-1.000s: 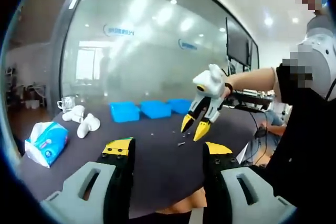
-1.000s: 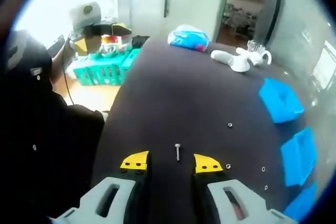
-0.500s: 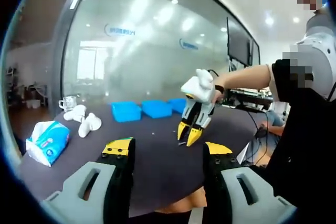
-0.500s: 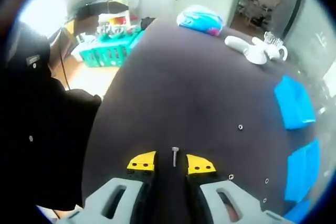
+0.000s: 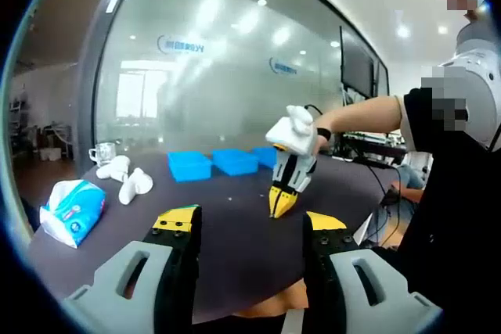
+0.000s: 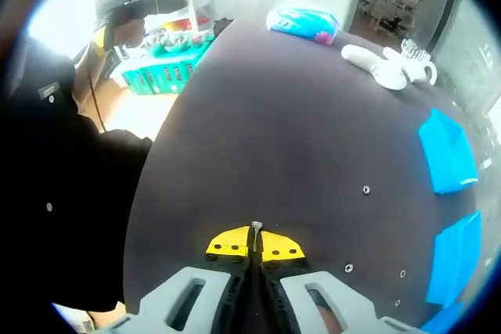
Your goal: Sort the screws, nuts, and washers into the corresponding bins
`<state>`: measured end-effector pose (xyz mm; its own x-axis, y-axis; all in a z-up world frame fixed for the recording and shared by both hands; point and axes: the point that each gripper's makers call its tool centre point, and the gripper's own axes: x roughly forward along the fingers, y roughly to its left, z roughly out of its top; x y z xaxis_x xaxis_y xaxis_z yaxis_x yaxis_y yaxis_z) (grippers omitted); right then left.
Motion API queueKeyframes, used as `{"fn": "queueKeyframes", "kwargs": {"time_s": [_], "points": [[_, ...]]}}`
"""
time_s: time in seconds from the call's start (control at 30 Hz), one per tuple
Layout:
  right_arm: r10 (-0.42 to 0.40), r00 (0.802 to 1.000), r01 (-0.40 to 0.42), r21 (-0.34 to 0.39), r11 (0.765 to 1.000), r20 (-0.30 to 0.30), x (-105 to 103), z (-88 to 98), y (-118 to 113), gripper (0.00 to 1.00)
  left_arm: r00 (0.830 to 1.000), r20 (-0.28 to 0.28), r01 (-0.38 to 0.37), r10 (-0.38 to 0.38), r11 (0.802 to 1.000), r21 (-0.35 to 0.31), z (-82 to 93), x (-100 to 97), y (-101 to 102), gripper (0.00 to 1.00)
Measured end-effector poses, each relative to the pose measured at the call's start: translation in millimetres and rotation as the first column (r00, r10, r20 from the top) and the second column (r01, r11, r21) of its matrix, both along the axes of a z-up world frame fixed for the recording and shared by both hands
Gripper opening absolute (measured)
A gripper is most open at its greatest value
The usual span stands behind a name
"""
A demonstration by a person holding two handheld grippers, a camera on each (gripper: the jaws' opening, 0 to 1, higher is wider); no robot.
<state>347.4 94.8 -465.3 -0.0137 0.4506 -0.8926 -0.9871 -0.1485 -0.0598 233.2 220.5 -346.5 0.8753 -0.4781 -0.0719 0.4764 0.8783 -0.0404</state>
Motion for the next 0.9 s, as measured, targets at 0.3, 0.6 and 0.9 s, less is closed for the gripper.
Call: {"fn": "queueKeyframes", "kwargs": {"time_s": [0.3,0.6,0.9], "points": [[-0.012,1.000,0.012,0.018,1.000,-0.011,-6.6,6.3,-5.7,0.00,1.000,0.005,-0.002,0.002,1.000,-0.005,1.7,0.0,-0.1,0.51],[-0.104,0.994,0.108,0.201,0.974,-0.026,-8.2,39.1,-13.1,0.00,1.000,0.018,-0.001,0.002,1.000,-0.014,5.7,3.9,0.5,0.51],[-0.281,0.958,0.267,0.491,0.829,-0.046,3.3,103.1,-38.8,0.00,0.999,0.038,0.006,-0.005,1.000,-0.004,15.6,6.4,0.3,0.51]]}}
